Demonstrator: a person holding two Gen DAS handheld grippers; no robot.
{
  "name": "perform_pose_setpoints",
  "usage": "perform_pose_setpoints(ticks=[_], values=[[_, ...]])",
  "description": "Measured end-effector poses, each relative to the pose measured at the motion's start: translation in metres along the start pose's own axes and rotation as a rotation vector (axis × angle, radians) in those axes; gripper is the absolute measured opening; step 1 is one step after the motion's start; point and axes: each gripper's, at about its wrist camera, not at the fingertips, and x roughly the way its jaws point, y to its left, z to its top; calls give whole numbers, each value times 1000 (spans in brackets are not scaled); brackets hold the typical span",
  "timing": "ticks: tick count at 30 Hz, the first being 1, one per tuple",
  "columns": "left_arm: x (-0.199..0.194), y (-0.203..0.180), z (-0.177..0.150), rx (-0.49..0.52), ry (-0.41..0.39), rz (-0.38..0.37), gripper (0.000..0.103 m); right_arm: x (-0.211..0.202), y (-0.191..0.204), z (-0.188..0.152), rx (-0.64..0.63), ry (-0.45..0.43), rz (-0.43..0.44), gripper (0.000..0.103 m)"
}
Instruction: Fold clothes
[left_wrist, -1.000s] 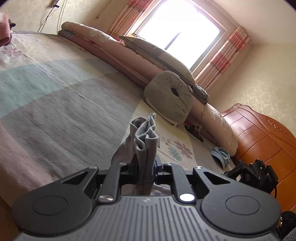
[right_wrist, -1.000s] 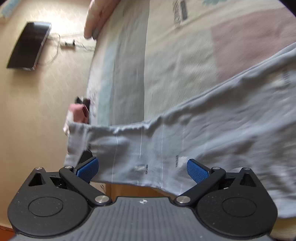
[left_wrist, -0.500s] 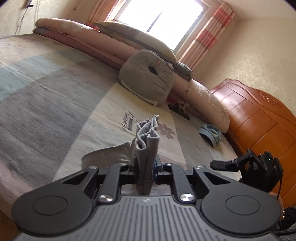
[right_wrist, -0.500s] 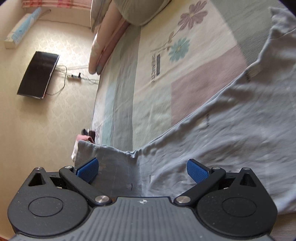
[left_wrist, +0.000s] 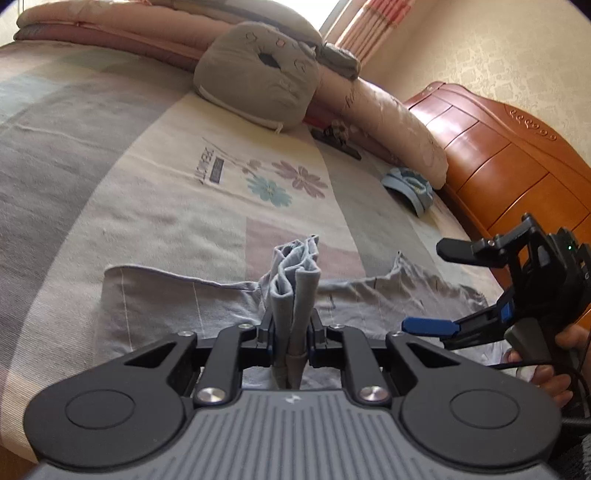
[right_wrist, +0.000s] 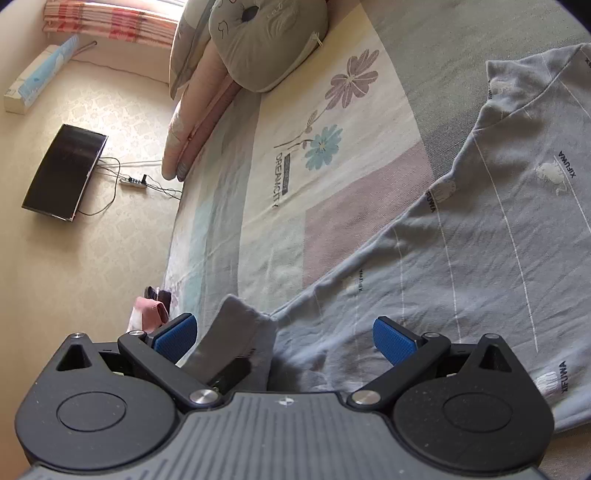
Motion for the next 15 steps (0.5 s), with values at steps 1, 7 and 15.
perform_pose_setpoints(ticks=[1, 7, 15], values=[[2, 0, -1, 0, 11, -2, 14, 0, -1, 0, -2, 0, -5, 103], [16, 1, -5, -18, 87, -12, 19, 3, -7, 4, 5, -1, -26, 103], [-17, -17, 17, 73, 55, -169, 41, 6, -10, 9, 21, -13, -29, 103]])
